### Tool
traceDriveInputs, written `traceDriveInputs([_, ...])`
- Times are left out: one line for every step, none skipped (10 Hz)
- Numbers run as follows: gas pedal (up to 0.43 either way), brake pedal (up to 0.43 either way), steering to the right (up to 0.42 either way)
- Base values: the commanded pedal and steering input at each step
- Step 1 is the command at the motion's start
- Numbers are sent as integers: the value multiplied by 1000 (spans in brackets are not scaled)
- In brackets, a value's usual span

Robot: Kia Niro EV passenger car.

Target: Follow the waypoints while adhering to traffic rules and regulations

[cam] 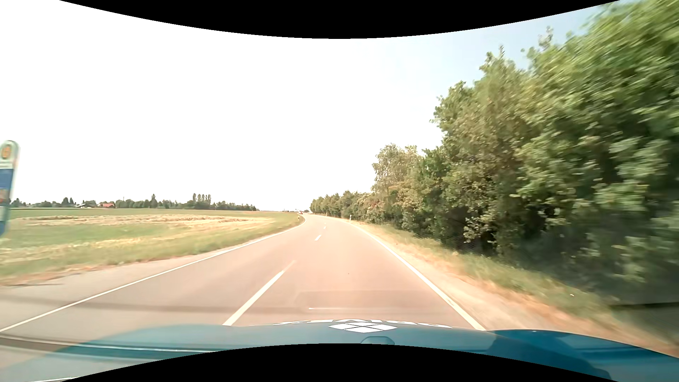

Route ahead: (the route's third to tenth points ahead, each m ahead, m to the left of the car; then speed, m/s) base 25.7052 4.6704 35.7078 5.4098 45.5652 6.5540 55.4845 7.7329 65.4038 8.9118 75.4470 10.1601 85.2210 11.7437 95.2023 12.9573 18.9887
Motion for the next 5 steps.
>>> traceDriveInputs([169,0,-9])
traceDriveInputs([169,0,-9])
traceDriveInputs([169,0,-9])
traceDriveInputs([169,0,-9])
traceDriveInputs([169,0,-9])
